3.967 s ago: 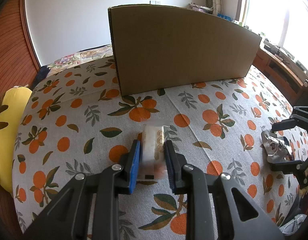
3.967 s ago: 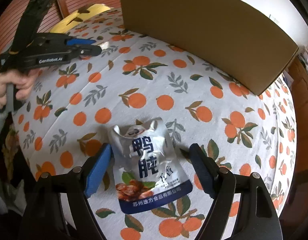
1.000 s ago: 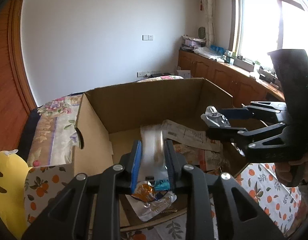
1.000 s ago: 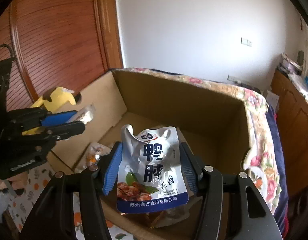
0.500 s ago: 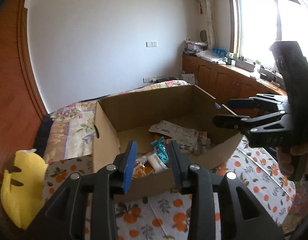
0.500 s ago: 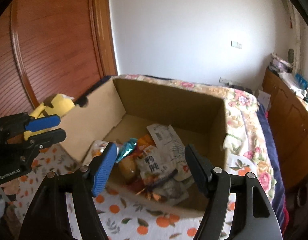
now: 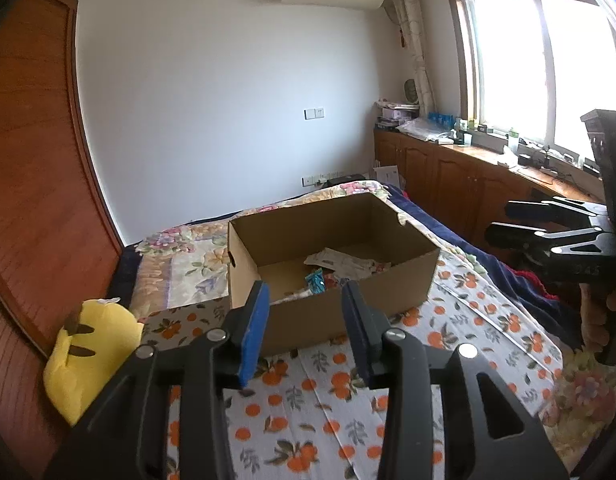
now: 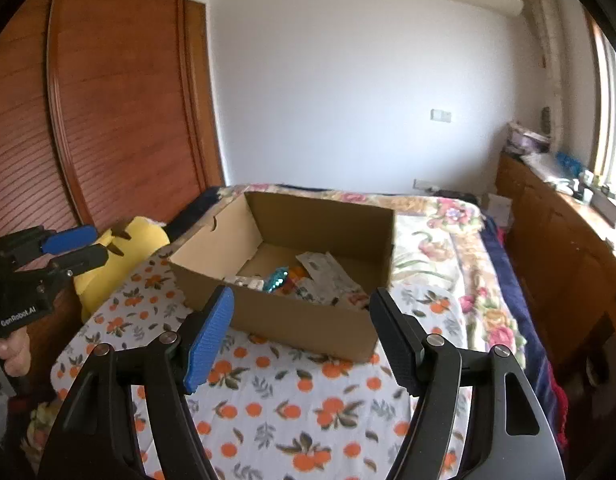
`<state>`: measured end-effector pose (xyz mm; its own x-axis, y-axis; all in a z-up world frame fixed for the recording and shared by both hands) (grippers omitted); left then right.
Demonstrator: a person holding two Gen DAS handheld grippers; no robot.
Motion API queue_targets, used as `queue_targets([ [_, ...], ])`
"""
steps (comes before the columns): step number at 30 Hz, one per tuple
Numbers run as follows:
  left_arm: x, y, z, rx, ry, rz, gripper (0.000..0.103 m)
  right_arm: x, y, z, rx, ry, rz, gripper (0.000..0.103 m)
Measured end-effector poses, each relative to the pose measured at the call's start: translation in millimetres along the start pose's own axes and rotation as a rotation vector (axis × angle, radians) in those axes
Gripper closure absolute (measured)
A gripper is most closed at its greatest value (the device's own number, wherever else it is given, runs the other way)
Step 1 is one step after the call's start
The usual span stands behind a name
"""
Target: Organize snacks
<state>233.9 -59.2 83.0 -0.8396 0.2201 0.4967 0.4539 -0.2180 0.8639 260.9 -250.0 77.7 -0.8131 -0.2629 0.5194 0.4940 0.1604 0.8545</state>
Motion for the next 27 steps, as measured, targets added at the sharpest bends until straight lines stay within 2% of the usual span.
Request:
queue_targets([
  [7,47.2,-13.2,-14.4,0.001,0.005,-0.015,0.059,54.1,-27.0,11.8,0.006,-0.035,-0.005,0.030],
  [14,89.9,-28.7,-29.1,0.006,0.010,-0.031,0.056,101.6,-43.7,31.5,0.010,-0.018,-0.041,0.029],
  [23,124.1,-47.1,-44.9,-0.012,0.021,-0.053,0.052,132.6,-70.5,41.3,-0.018,-0.026,-0.085,0.024],
  [26,130.2,-54.6,-47.4,-0.005,0.029,-0.062,0.047,137.9,-81.4,43.1,-0.034,-0.027,-0.086,0.018],
  [27,131.5,-56.4,-47.9,0.000,0.033,-0.065,0.040,139.0,-84.3,43.9,-0.041,-0.029,-0.089,0.016],
])
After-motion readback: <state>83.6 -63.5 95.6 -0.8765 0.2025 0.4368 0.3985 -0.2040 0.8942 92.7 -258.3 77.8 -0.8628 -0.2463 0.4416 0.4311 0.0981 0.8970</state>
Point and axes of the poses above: each gripper's, at about its wrist camera, not at the fingertips, and x roughly against the way its jaws point, z to its left, y to its top, the point moved 2 cm from there along -x, roughly the way its jaws point, and after that the axes turned 1 degree about x, right-handed, at the moved point
